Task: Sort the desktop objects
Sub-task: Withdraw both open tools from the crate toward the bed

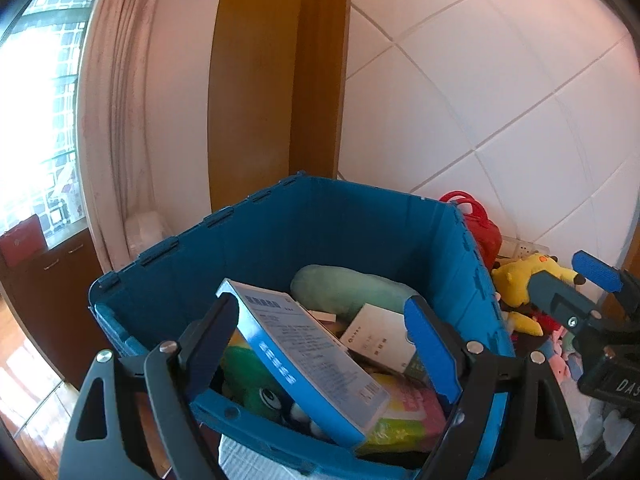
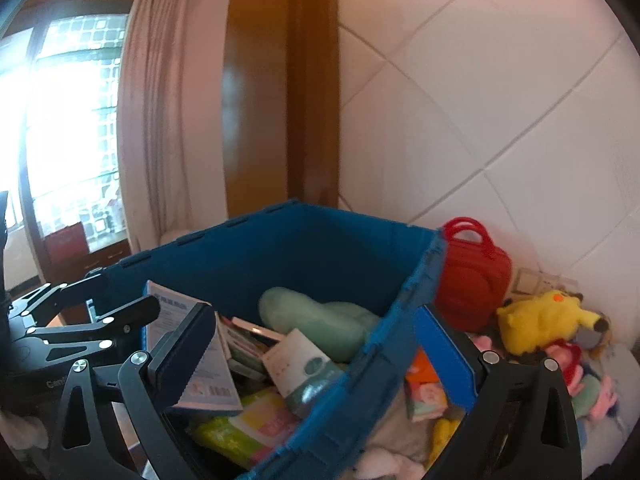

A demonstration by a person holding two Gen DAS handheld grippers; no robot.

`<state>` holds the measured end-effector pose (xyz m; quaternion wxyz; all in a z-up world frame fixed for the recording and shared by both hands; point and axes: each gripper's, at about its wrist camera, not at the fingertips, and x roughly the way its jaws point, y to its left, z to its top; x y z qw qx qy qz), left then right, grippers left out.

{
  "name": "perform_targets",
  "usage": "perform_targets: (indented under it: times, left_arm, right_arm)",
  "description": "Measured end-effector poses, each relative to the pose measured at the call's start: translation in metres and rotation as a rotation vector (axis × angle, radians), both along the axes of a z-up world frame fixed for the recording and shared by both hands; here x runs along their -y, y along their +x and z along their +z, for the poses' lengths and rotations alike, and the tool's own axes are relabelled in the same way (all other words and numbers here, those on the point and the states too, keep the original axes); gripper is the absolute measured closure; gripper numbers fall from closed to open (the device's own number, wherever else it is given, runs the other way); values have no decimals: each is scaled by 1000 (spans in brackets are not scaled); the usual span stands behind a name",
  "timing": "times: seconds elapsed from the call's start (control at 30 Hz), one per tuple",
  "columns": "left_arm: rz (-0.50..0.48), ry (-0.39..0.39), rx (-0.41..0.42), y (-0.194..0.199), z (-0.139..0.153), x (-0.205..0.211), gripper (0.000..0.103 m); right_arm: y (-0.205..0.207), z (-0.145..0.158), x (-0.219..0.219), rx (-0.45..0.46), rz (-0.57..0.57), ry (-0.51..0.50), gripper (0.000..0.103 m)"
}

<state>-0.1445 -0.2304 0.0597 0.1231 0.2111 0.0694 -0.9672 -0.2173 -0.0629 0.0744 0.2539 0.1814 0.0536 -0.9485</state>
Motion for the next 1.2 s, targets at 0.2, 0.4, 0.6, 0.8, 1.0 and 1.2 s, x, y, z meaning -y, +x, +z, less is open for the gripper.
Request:
perform_targets:
  times: [0.2,0.4,0.6,0.8,1.0,1.2]
  left_arm:
    - [-25,-8,-12,21,2,-38,0]
    - [-91,6,-20,59,-2,-117,0]
    - [-99,20,40,97,-15,-189,0]
    - [-144,3,69,126,-13,-228,0]
    - [-181,-36,77,147,-8,-243,0]
    - [-185,-51,79,168,-5,-238,0]
  right_arm:
    - [30,2,-55,-18,-58,-4,0]
    - [78,-1,-141,-26,-125,-16,0]
    - [131,-6,-223,-16,-174,-20,0]
    - [169,-8,-263,2,-203,-1,0]
    - [198,-19,-280,31,-288,-5,0]
    - [228,-30,-284,54,-357,14,0]
